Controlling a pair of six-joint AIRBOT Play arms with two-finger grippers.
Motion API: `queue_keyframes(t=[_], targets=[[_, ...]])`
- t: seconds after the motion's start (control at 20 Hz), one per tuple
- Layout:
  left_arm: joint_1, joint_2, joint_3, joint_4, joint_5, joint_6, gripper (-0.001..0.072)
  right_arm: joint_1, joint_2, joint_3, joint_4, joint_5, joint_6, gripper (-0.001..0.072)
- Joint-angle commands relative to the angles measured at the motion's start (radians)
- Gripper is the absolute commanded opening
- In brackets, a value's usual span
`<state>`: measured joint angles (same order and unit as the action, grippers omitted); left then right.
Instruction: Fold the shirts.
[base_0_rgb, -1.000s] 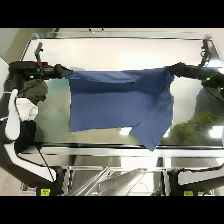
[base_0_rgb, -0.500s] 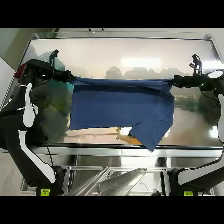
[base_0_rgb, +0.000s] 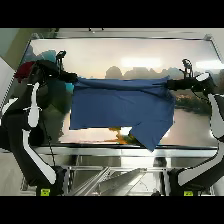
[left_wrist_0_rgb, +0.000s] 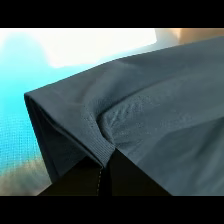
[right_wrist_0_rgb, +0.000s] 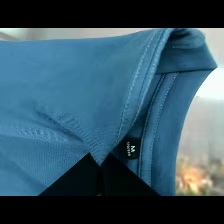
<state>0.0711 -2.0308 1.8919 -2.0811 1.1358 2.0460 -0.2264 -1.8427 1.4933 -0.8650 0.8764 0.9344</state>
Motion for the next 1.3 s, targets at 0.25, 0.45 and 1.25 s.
queue_keyframes(t=[0.25,0.45,1.25], targets=[[-0.015,-0.017,0.041,0.118,0.078,-0.141,0.0697,0.001,0.008,0.008,-0.096,-0.016,0.045,0.0190],[0.038,-0.011,0.172,0.145,0.367,-0.251,0.0688,-0.040,0.110,0.022,-0.273,0.106,0.231,0.0621],[0.067,0.488,-1.007,-0.117,0.173,-0.095,0.0517,-0.414,0.548,-0.754,-0.078,0.400,0.271,0.0571]])
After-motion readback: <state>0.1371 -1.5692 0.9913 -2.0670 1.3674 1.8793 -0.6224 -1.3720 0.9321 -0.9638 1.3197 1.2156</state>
